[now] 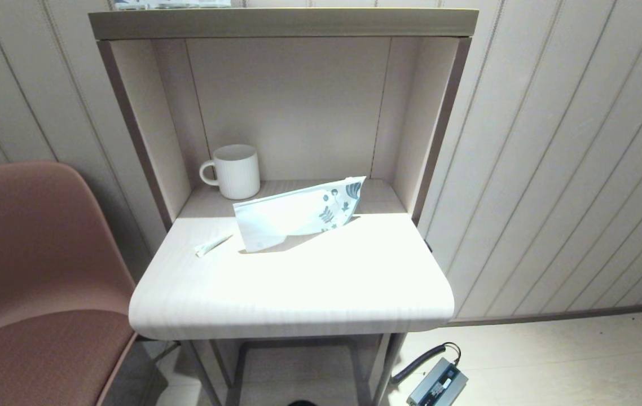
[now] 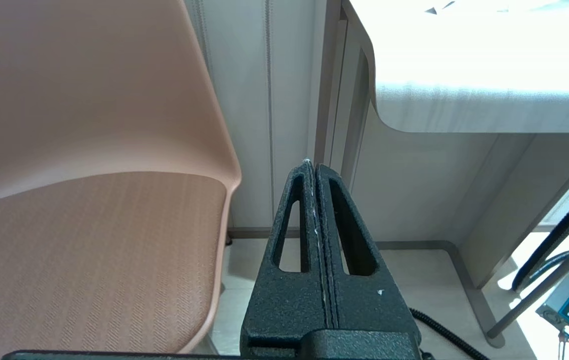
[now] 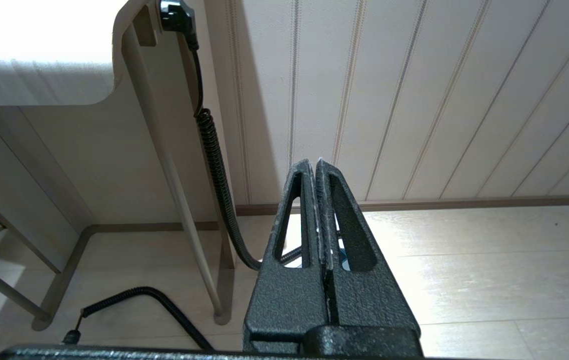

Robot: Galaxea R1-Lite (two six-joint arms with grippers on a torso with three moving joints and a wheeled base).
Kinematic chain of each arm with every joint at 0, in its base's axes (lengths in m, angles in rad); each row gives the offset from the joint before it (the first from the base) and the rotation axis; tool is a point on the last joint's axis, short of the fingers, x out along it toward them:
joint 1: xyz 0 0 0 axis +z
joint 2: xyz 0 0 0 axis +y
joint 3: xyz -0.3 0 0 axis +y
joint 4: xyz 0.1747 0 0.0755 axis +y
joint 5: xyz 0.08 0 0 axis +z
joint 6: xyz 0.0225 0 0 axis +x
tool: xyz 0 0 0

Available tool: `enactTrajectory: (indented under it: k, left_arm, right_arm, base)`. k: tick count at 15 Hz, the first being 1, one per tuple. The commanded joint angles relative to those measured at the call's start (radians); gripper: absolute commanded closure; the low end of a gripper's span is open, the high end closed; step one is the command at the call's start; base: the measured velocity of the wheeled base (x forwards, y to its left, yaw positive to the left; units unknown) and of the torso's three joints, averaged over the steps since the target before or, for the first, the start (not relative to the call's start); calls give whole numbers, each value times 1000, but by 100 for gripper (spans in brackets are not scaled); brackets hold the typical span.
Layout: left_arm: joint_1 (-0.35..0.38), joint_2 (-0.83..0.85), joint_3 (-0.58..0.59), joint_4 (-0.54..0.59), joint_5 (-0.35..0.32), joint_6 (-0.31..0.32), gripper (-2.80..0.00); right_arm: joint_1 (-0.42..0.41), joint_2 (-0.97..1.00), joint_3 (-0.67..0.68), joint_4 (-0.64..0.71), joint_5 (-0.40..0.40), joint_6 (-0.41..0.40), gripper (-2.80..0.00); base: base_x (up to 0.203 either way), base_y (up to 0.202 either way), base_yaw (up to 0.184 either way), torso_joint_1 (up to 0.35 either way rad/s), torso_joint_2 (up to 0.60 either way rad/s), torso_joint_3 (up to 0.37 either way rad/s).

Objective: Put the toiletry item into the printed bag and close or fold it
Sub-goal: Pick up the storage bag

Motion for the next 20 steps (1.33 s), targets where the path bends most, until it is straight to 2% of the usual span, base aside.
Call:
enactTrajectory:
  k: [1,12,15,20]
  left_arm:
    - [0,0,0,-1,0,0,0]
    - [0,0,0,1,0,2,0]
    - [0,0,0,-1,-2,5,0]
    - [0,0,0,-1,-2,3,0]
  right_arm:
    - [0,0,0,0,1,0,0]
    - [3,0,-9,17,3,-13,0]
    - [2,72,-216,30,41,-14,0]
    - [52,422,-612,37,61,20,0]
  base:
    - [0,0,0,0,0,0]
    - [0,0,0,0,0,0]
    - [0,0,0,0,0,0]
    - [0,0,0,0,0,0]
